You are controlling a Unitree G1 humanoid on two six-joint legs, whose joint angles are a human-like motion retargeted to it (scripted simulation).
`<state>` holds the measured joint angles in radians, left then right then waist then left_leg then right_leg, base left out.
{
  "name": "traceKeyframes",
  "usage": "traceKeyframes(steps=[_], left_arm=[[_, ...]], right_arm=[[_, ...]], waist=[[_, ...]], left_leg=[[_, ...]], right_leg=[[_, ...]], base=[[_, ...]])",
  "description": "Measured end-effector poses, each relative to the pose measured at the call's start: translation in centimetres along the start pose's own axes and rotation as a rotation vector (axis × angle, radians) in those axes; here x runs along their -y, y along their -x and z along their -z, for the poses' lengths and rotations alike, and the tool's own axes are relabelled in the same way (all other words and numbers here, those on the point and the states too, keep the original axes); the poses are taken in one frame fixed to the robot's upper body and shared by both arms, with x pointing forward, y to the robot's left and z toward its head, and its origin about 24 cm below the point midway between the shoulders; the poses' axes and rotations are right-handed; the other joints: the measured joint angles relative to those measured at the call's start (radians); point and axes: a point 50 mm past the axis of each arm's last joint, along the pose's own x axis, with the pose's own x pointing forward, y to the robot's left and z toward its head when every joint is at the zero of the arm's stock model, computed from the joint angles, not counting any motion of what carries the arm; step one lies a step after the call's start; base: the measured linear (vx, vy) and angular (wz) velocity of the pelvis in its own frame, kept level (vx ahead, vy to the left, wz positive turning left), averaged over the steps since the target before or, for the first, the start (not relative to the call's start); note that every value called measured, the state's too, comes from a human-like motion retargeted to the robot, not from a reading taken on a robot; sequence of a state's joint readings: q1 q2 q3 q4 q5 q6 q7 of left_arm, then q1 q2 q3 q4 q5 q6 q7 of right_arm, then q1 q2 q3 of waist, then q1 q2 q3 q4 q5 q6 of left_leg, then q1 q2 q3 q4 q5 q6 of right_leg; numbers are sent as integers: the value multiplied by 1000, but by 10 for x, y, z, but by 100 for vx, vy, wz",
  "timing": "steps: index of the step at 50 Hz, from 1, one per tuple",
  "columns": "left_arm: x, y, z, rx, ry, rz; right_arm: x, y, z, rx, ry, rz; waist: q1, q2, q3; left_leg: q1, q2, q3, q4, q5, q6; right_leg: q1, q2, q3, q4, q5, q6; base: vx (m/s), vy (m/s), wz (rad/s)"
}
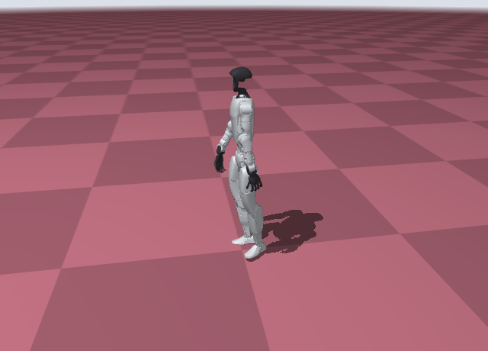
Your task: In place motions
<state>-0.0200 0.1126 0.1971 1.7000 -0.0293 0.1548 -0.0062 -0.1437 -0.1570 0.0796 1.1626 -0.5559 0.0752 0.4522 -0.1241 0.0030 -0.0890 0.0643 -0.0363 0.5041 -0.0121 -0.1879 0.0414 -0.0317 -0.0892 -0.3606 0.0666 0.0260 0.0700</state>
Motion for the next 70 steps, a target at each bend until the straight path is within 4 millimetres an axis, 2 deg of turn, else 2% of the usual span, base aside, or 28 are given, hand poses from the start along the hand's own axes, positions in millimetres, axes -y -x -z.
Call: traceKeyframes(steps=[2, 3, 6, 8, 10, 15, 20, 25, 32, 37, 40, 43, 45, 47, 50, 55, 57, 58, 63, 68, 70], left_arm=[[1, 1, -6, 30, -47, 14], [2, 1, -8, 45, -67, 20], [4, -2, -1, 70, -79, 35], [6, -4, 2, 83, -63, 43], [7, -3, -1, 93, -54, 47], [11, 0, -15, 112, -101, 66], [10, -1, -11, 125, -96, 68], [3, -1, -11, 119, -120, 72], [-12, 2, -25, 172, -65, 29], [-2, 7, -47, 254, 3, 44], [5, 10, -55, 285, -15, 66], [8, 7, -46, 267, -44, 51], [5, 4, -36, 237, -50, 27], [1, 2, -27, 205, -31, 7], [-4, 0, -17, 156, 20, -8], [-14, -3, 6, 69, 104, -24], [-14, -4, 13, 46, 124, -27], [-13, -5, 16, 35, 132, -27], [0, -6, 31, -25, 142, 20], [1, -6, 22, -1, 56, 19], [1, -5, 13, 21, 22, 10]], right_arm=[[-4, -1, 7, -3, -13, 9], [-9, -2, 17, -27, -33, 11], [-37, -2, 69, -202, -139, -34], [-62, 5, 105, -358, -228, -109], [-85, 16, 133, -495, -310, -195], [-120, 38, 173, -670, -457, -239], [-137, 51, 194, -728, -486, -255], [-126, 52, 196, -719, -443, -229], [-102, 39, 177, -630, -443, -178], [-78, 29, 159, -509, -446, -126], [-63, 29, 155, -459, -427, -86], [-58, 34, 165, -481, -405, -57], [-59, 39, 172, -509, -403, -41], [-62, 41, 177, -525, -419, -30], [-69, 40, 178, -523, -456, -33], [-85, 35, 174, -515, -475, -104], [-88, 33, 169, -500, -455, -131], [-88, 31, 167, -492, -440, -144], [-83, 27, 157, -481, -322, -183], [-76, 22, 148, -443, -253, -166], [-78, 24, 152, -454, -246, -163]], waist=[[-49, 19, 4], [-56, 25, -8], [-17, 23, -56], [17, 14, -77], [32, 5, -73], [17, 9, -43], [-10, 40, -65], [-46, 73, -53], [-29, 62, -6], [40, 46, 63], [82, 38, 98], [99, 38, 79], [94, 37, 56], [83, 27, 43], [56, 11, 36], [56, -10, -3], [71, 5, -9], [83, 11, -10], [126, 27, -19], [131, 49, -8], [140, 85, -15]], left_leg=[[-10, 7, -25, 6, 3, -1], [-17, 7, -27, 5, 3, -3], [-19, 1, -11, -5, 6, -12], [-22, 0, -13, -7, 8, -15], [-22, 0, -18, -4, 11, -17], [-14, 4, -33, 0, 14, -22], [-30, 27, -43, 0, 20, -44], [-53, 64, -51, 16, 31, -62], [-92, 87, -44, 48, 55, -69], [-189, 75, -123, 121, 101, -55], [-209, 70, -107, 116, 102, -71], [-179, 111, 131, 99, 49, -100], [-151, 145, 313, 102, 44, -144], [-117, 169, 476, 112, 65, -160], [-84, 190, 561, 150, 92, -155], [-69, 209, 556, 189, 153, -157], [-64, 203, 520, 146, 202, -202], [-61, 192, 495, 117, 181, -216], [-46, 130, 436, 23, 161, -169], [-52, 132, 320, 24, 130, -154], [-60, 158, 264, 27, 115, -146]], right_leg=[[12, 5, -27, -17, 4, 3], [10, 7, -31, -24, 4, 2], [-3, 10, -19, -24, -2, -8], [-12, 6, -16, -16, -5, -9], [-7, 4, -23, -17, -6, -10], [18, 12, -43, -30, -10, -14], [8, 33, -43, -31, -11, -19], [5, 59, -57, -33, -7, -24], [10, 64, -95, -49, -1, -37], [24, 36, -179, -63, -9, -37], [38, 16, -261, -73, -19, -32], [42, -9, -383, -79, -32, -19], [47, -23, -478, -80, -43, -9], [59, -40, -574, -83, -50, 3], [87, -59, -697, -85, -64, 20], [114, -73, -797, -73, -81, 47], [128, -49, -817, -68, -86, 52], [137, -40, -824, -65, -87, 54], [184, -39, -854, -42, -63, 60], [232, -66, -899, 35, -8, 56], [251, -74, -931, 104, 51, 23]], base=[[-10, 3, 60], [5, 5, 21], [23, 1, -16], [13, -6, -4], [-5, -6, 18], [-5, -2, 12], [1, -4, -2], [-6, -5, 9], [-13, -6, 24], [-25, 3, 85], [-31, 8, 145], [-17, 14, 212], [-9, 13, 245], [-13, 13, 249], [-12, 11, 243], [4, 18, 175], [7, 22, 95], [8, 26, 64], [12, 33, 37], [8, 30, 67], [15, 35, 102]])
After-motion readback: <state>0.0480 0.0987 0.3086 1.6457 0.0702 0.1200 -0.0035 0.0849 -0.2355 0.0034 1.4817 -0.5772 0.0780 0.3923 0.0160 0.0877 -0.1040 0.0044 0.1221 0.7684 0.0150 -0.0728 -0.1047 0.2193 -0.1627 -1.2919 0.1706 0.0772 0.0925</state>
